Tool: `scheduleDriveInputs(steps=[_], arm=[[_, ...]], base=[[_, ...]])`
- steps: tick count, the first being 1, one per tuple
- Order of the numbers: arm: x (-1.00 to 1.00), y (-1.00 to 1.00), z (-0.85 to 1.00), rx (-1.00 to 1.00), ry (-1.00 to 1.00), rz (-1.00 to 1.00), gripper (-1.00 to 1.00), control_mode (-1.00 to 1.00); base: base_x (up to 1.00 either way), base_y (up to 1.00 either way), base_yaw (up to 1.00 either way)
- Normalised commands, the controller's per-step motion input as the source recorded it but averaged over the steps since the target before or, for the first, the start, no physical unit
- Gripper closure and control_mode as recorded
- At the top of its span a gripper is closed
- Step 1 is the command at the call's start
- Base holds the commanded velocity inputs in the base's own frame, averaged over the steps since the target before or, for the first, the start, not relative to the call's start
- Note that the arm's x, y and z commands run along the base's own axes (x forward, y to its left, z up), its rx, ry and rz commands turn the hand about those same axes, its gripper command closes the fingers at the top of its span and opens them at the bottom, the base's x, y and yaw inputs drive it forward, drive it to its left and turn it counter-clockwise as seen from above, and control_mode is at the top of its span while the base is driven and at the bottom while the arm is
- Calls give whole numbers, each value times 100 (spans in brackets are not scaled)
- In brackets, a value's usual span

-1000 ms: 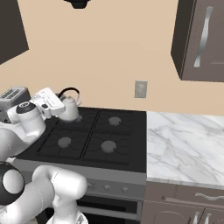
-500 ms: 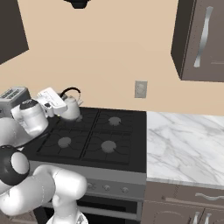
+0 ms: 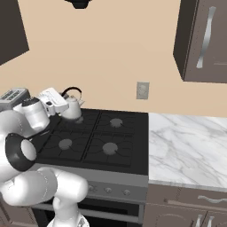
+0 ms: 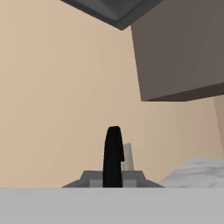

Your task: Pick the kettle from the cabinet and place it on a stove burner. Then pick the pot from the counter and place it on another stove burner. Finally, turn both burners on.

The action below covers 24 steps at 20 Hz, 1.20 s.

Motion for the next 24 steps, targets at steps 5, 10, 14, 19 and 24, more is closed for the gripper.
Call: scheduleDriveInputs(steps=[5,10,14,19,24], arm=[[14,10,-18,0,0,0,100,-100],[2,8,-28,-2,-4,0,100,-100],[5,2,-20,-3,-5,0,100,-100],[11,0,-18,-3,-5,0,100,-100],[11,0,-22,-3,-6,0,100,-100]], base=[[0,0,0],[0,0,0],[0,0,0],[0,0,0],[0,0,0]])
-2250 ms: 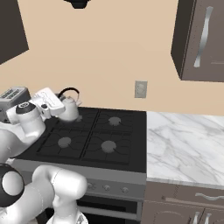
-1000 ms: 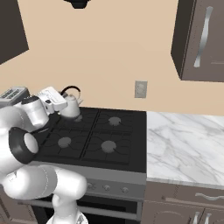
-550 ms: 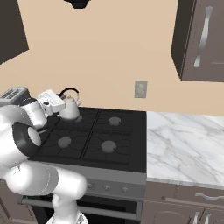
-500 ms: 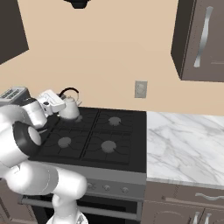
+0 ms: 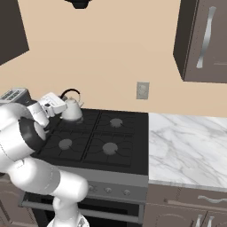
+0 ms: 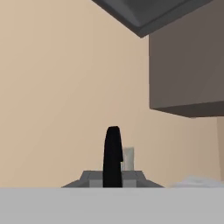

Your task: Pick the kettle from the cabinet and place it on a stove burner. Then pick the pot from the counter and place it on another stove burner. Finally, turn both burners on.

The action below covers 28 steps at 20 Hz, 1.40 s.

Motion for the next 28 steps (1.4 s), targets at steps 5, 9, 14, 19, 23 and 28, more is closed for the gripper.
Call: scheduleDriveInputs(steps=[5,9,14,19,23,28], arm=[[5,4,-20,-1,-5,0,100,-100],[5,9,-18,0,-4,0,100,-100],[13,8,-21,0,-3,0,100,-100],[20,2,-18,-1,-3,0,100,-100],[17,0,-21,0,-3,0,100,-100],[13,1,-20,0,-4,0,100,-100]], base=[[0,0,0],[0,0,0],[0,0,0],[0,0,0],[0,0,0],[0,0,0]])
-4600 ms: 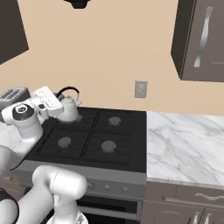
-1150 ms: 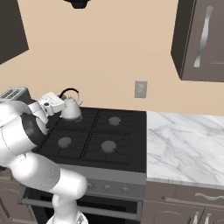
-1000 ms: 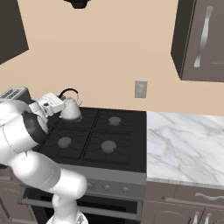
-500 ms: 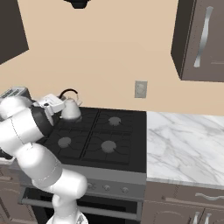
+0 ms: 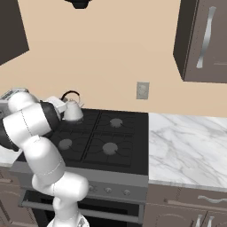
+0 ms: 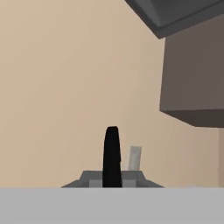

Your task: Pick the kettle from the cabinet and place it on a stove burner. Then pick the pot from the counter and place it on another stove burner. Finally, turn both burners on.

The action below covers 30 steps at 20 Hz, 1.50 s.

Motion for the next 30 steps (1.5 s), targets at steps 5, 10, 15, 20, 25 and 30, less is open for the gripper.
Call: scheduleDriveInputs(steps=[5,10,15,20,25,30], arm=[[10,2,-17,0,-4,0,100,-100],[12,1,-16,0,-5,0,100,-100],[13,0,-16,0,-5,0,100,-100],[12,0,-18,0,-5,0,100,-100],[14,0,-19,0,-4,0,100,-100],[13,0,-20,0,-4,0,100,-100]], base=[[0,0,0],[0,0,0],[0,0,0],[0,0,0],[0,0,0],[0,0,0]])
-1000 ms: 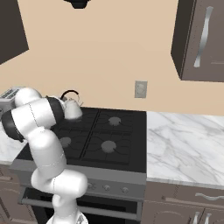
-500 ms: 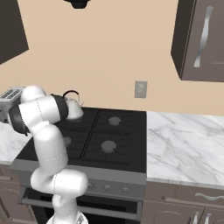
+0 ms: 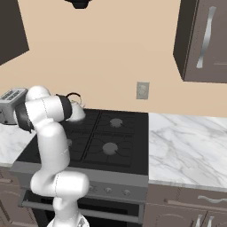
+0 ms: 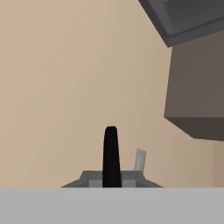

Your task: Pick the kettle from the cabinet and place it on a stove burner. Then pick the pot from the counter and place it on another stove burner. Finally, turn both burners on.

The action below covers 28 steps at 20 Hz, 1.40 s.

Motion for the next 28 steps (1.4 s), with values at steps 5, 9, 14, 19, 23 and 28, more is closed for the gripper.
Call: scheduleDriveInputs(steps=[5,9,14,19,23,28], arm=[[16,0,-19,0,-4,0,100,-100],[17,2,-20,0,-4,0,100,-100],[20,1,-19,0,-3,0,100,-100],[25,1,-17,0,-1,0,100,-100],[22,2,-17,0,-1,0,100,-100],[4,1,-12,0,-4,0,100,-100]], base=[[0,0,0],[0,0,0],[0,0,0],[0,0,0],[0,0,0],[0,0,0]])
